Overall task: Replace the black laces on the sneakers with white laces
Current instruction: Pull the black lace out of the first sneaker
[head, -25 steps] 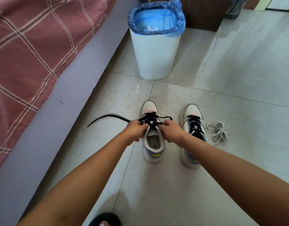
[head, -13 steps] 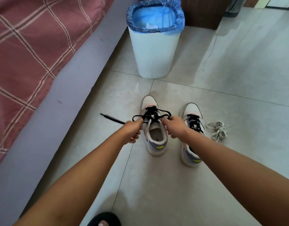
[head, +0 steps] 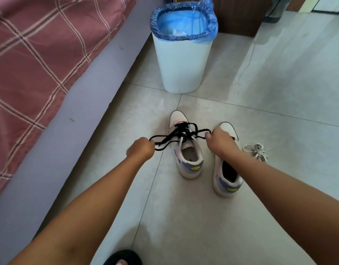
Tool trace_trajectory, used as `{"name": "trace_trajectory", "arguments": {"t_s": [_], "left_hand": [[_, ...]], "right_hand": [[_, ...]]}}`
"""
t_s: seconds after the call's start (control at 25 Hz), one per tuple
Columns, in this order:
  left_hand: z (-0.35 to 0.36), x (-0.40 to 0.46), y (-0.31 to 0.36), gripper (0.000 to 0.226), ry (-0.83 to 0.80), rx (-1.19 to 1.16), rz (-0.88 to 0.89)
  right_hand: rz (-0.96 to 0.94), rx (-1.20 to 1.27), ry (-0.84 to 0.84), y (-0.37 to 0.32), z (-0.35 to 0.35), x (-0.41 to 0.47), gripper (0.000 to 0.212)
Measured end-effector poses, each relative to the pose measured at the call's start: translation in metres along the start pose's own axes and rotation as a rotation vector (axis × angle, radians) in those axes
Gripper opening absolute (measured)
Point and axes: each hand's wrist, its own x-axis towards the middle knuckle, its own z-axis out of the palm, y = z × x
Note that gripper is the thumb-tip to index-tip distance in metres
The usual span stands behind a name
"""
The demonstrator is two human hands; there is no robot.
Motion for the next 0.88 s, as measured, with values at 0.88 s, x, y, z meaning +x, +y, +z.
{"name": "trace_trajectory", "arguments": {"t_s": [0.88], "left_hand": [[-0.011,0.017,-0.041,0.038,0.226,0.245,0.128]], "right_hand": [[0.166,0.574,0.133,0.032,-0.023,0.022,0.013]]}}
